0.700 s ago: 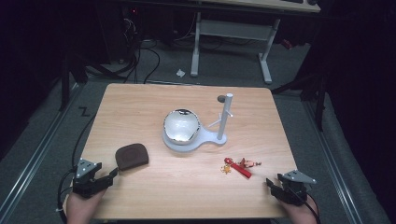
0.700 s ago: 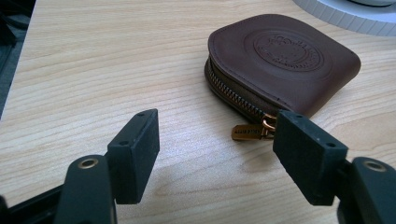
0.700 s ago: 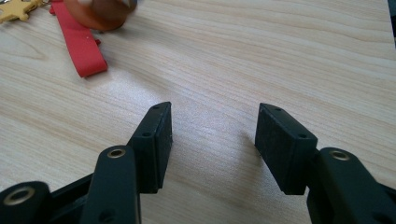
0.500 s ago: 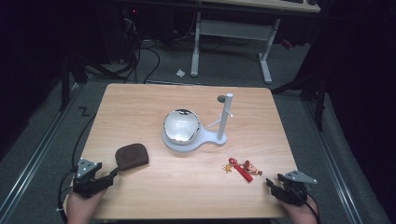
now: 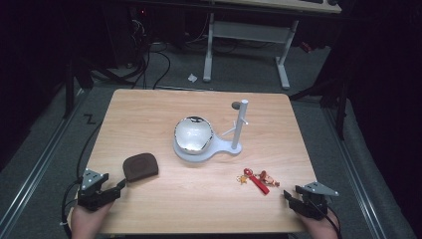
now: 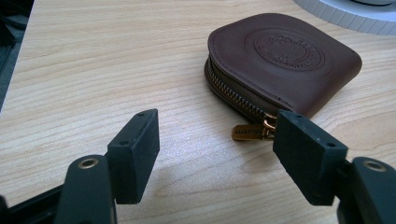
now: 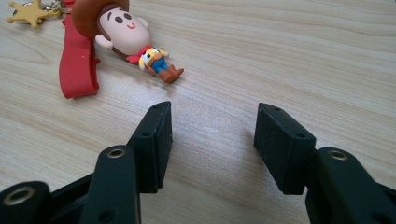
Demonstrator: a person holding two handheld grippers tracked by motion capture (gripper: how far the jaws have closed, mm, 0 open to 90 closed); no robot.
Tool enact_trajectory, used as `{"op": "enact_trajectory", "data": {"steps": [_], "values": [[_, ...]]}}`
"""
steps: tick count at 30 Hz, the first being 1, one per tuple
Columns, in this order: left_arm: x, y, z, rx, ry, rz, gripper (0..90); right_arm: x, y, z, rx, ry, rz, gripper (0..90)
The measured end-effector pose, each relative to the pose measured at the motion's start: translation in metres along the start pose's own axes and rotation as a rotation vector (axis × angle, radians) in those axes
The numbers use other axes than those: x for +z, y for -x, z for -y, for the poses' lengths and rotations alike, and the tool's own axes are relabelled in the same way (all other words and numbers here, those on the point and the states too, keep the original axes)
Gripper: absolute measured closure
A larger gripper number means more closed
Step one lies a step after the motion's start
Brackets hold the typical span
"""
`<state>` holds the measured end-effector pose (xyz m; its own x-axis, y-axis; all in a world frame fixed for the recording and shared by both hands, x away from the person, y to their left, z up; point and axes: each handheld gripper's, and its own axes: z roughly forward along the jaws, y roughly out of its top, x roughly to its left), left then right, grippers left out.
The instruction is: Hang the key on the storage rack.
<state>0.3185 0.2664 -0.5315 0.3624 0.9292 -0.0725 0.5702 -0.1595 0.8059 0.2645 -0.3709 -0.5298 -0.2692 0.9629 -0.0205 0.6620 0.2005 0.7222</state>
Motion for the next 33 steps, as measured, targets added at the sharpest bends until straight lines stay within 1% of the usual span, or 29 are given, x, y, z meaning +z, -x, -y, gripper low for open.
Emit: {"op": "enact_trajectory", "data": {"steps": [7,14,17,21,24,25,27,31,33], "values": [[-0.001,0.000,0.000,-0.002,0.006,0.000,32.4,0.000,0.000,0.000,-0.001,0.000,-0.002,46.9],[-0.002,-0.001,-0.001,-0.012,0.009,0.005,33.6,0.000,0.000,0.000,-0.002,0.000,-0.005,47.0],[-0.002,-0.002,-0.001,-0.020,0.013,0.009,34.4,0.000,0.000,-0.001,-0.005,-0.009,-0.003,47.0],[-0.002,-0.001,-0.001,0.000,0.011,0.008,37.3,-0.002,-0.005,-0.005,-0.036,-0.010,-0.007,48.8],[-0.002,-0.001,-0.001,0.001,0.011,0.016,37.3,-0.005,-0.008,-0.008,-0.051,-0.002,-0.017,49.1],[-0.002,0.000,-0.001,0.002,0.014,0.016,37.0,-0.005,-0.010,-0.010,-0.056,-0.007,-0.020,49.1],[-0.002,0.000,-0.001,0.006,0.016,0.017,36.3,-0.004,-0.013,-0.012,-0.082,-0.024,-0.020,49.0],[-0.003,-0.001,-0.002,0.011,0.018,0.022,36.0,-0.001,-0.018,-0.016,-0.099,-0.055,-0.025,48.4],[-0.003,-0.001,-0.002,0.009,0.019,0.026,36.0,-0.001,-0.020,-0.018,-0.116,-0.069,-0.024,48.2]]}}
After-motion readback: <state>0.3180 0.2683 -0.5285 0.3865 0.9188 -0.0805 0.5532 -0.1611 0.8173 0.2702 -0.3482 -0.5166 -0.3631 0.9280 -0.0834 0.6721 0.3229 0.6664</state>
